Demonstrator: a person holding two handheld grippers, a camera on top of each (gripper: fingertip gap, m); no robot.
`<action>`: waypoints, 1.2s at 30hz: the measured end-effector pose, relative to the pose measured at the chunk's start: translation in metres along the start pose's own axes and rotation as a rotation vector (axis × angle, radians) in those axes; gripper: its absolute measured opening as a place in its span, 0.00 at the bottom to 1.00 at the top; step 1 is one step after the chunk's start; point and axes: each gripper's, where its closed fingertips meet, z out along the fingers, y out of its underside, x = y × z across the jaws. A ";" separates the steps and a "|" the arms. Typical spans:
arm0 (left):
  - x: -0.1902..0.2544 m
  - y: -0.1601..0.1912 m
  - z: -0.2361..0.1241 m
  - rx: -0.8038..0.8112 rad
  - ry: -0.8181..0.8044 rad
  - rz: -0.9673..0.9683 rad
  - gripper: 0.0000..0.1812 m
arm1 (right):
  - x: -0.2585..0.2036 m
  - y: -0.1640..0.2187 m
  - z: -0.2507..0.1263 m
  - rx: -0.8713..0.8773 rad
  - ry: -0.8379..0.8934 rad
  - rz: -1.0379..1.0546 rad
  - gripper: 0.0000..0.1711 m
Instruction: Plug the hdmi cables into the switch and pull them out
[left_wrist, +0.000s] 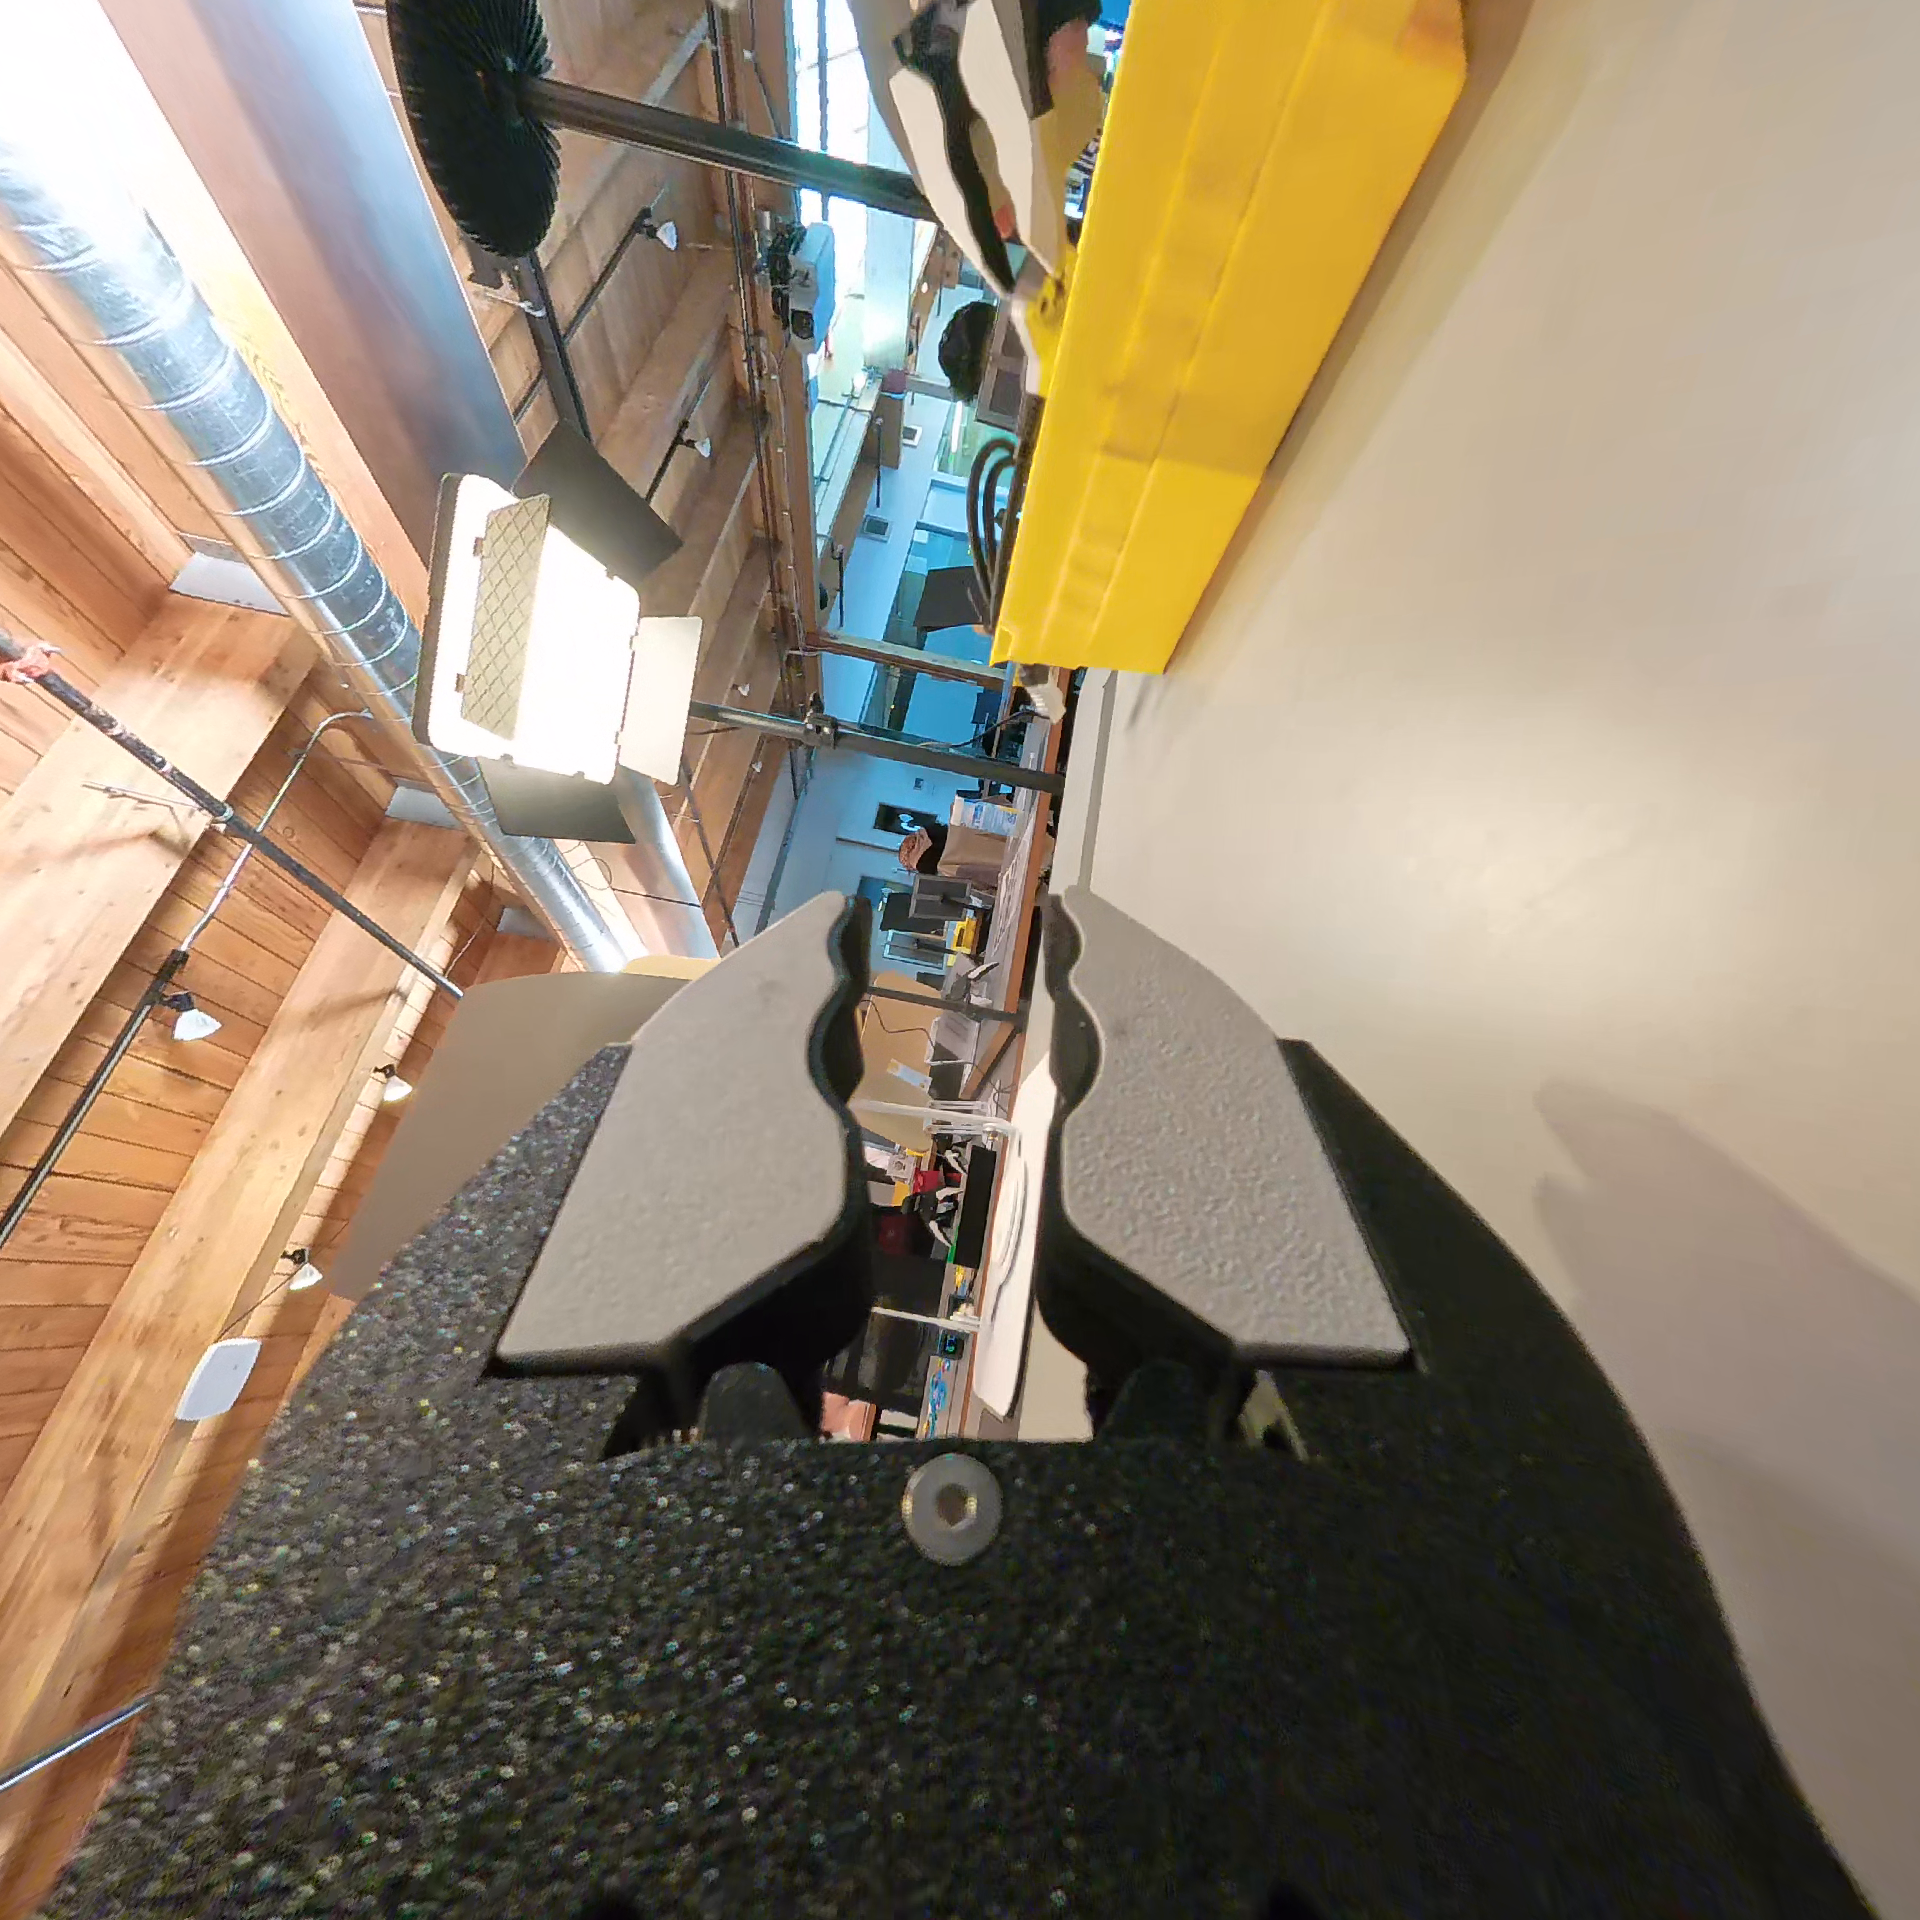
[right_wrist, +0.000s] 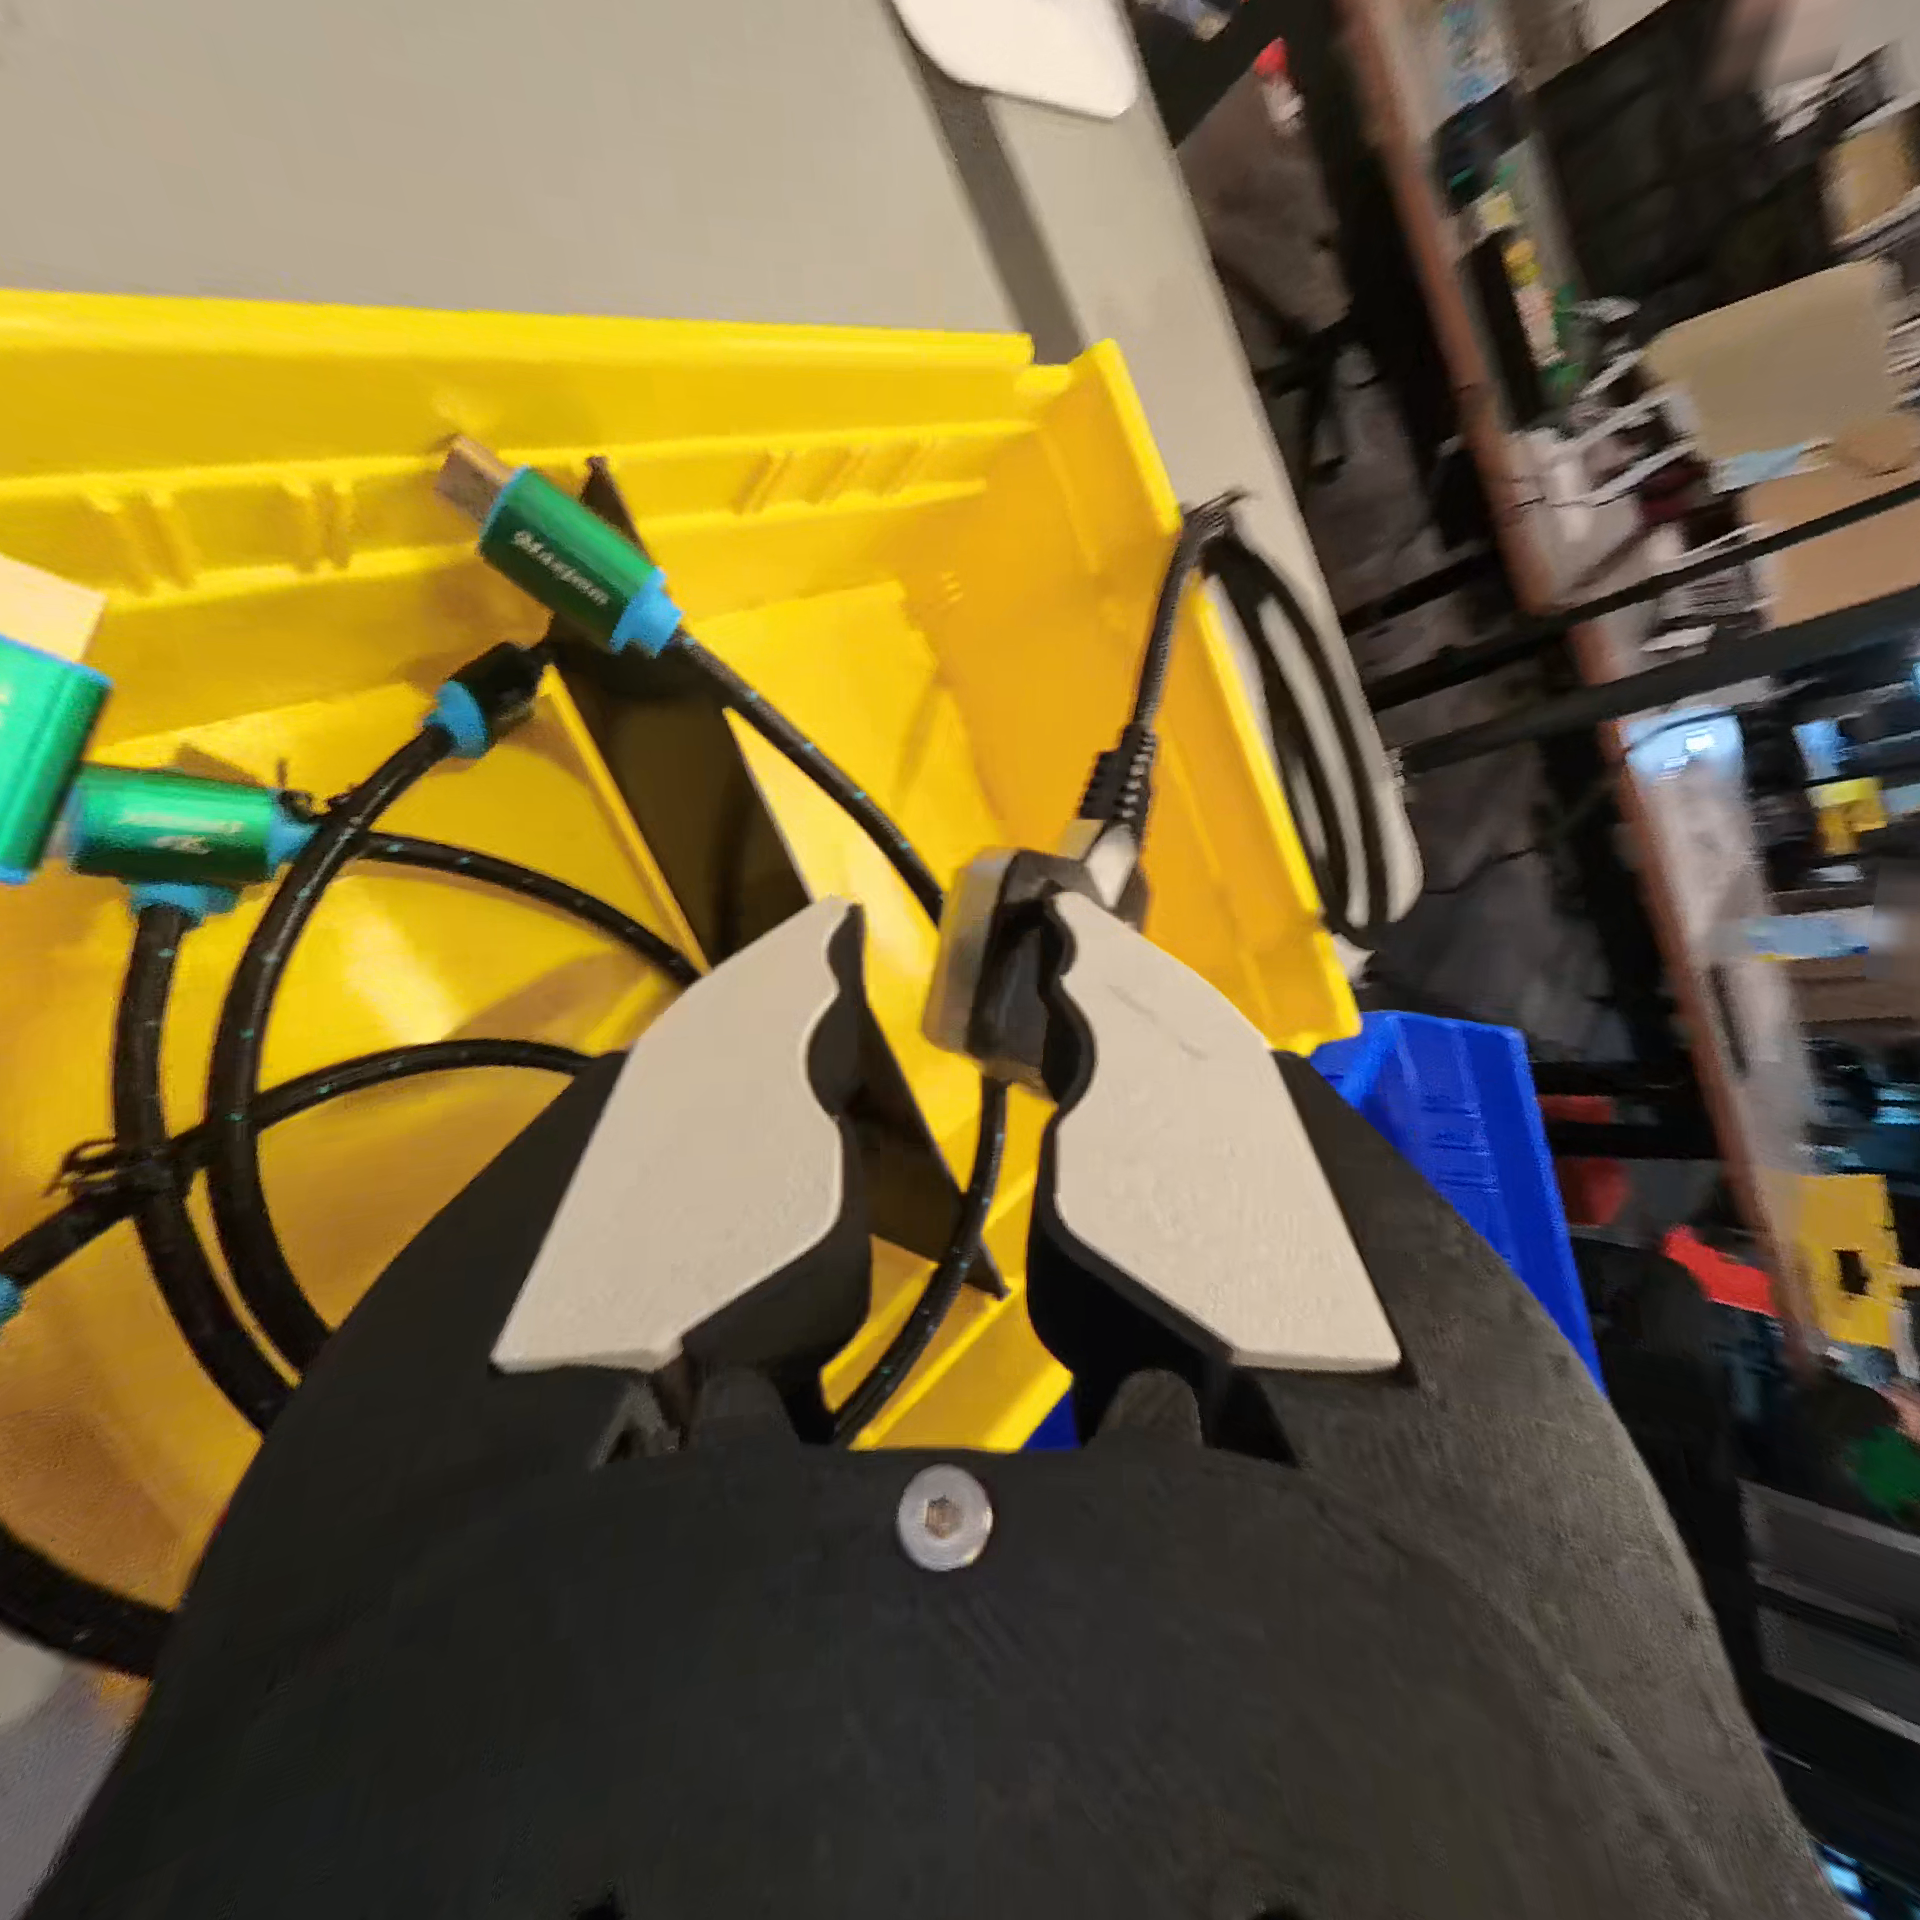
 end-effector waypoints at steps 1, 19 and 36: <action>0.001 -0.001 0.000 0.002 0.002 0.000 0.18 | -0.004 0.003 0.004 -0.031 -0.049 0.013 0.25; 0.006 0.001 0.002 -0.003 0.024 -0.008 0.18 | 0.043 -0.046 -0.003 -0.002 -0.037 0.115 0.36; -0.023 0.094 -0.029 -0.465 -0.066 -0.500 0.19 | -0.077 -0.089 -0.058 0.196 0.142 0.557 0.35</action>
